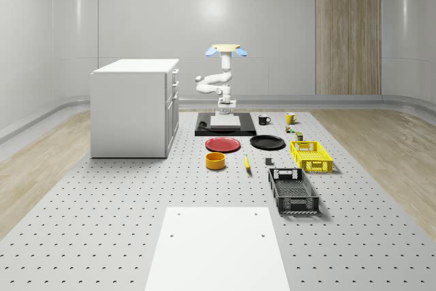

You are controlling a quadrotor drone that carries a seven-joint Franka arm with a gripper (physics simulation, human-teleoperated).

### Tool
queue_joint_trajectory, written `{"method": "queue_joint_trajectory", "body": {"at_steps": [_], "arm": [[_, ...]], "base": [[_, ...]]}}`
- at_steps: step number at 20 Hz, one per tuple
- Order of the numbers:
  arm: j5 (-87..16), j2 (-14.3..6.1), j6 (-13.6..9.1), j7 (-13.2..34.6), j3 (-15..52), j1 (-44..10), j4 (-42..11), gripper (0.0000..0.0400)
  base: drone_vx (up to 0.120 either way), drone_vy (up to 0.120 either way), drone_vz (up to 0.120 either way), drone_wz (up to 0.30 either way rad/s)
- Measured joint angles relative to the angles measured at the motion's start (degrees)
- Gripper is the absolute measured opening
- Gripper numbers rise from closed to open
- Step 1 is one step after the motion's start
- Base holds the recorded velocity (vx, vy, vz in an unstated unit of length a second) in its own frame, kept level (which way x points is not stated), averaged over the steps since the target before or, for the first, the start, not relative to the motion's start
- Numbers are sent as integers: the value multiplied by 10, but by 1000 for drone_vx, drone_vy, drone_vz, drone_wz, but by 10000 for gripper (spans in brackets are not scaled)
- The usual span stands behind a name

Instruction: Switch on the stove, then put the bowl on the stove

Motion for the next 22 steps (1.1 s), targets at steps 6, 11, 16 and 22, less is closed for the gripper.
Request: {"method": "queue_joint_trajectory", "body": {"at_steps": [6, 11, 16, 22], "arm": [[2, -3, 3, 15, 1, -15, 1, 400], [2, -3, 3, 34, 1, -35, 2, 400], [1, 1, 0, 63, 2, -66, 4, 400], [-2, 12, -9, 108, 4, -118, 10, 400]], "base": [[0, 0, 0, 0], [0, 0, 0, 0], [0, 0, 0, 0], [0, 0, 0, 0]]}}
